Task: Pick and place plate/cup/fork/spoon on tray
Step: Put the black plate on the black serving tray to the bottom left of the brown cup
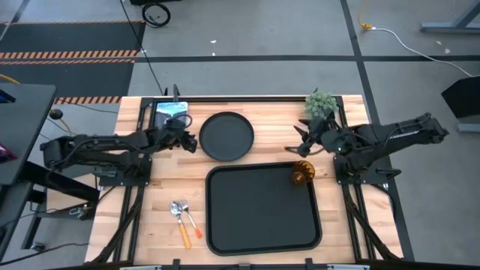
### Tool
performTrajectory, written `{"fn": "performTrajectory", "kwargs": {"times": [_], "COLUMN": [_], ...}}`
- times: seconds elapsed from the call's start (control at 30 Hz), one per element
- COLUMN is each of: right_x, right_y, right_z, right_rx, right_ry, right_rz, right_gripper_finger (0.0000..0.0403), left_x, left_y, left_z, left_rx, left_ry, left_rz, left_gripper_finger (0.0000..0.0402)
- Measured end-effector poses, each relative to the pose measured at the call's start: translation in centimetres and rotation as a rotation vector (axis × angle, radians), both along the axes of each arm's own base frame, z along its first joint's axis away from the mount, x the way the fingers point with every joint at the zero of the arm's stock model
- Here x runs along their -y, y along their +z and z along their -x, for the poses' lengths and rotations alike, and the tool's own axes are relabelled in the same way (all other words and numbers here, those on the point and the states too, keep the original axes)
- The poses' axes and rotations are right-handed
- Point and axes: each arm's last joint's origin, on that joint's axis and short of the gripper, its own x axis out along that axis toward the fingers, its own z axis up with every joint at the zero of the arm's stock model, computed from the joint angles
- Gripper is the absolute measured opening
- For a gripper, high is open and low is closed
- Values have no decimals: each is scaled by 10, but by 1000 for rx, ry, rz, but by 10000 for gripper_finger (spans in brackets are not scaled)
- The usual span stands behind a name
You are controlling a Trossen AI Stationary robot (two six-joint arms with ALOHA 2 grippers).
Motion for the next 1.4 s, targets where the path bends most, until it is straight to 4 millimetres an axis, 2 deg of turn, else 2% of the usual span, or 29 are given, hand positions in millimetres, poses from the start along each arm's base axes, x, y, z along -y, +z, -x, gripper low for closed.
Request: {"fn": "performTrajectory", "kwargs": {"times": [0.37, 0.63, 0.77, 0.93, 1.4], "right_x": [-18, -21, -22, -22, -25], "right_y": [7, 7, 7, 7, 3], "right_z": [15, 16, 15, 14, 6], "right_rx": [31, 17, 9, 5, -5], "right_ry": [55, 33, 46, 52, 54], "right_rz": [82, 136, 133, 134, 133], "right_gripper_finger": [142, 142, 142, 142, 142], "left_x": [-5, -17, -28, -36, -36], "left_y": [-13, -7, -6, -5, -2], "left_z": [-15, -40, -46, -55, -59], "left_rx": [-46, -136, -233, -262, -233], "left_ry": [28, 24, 59, 73, 53], "left_rz": [115, 136, 176, 195, 203], "left_gripper_finger": [171, 171, 171, 171, 172]}}
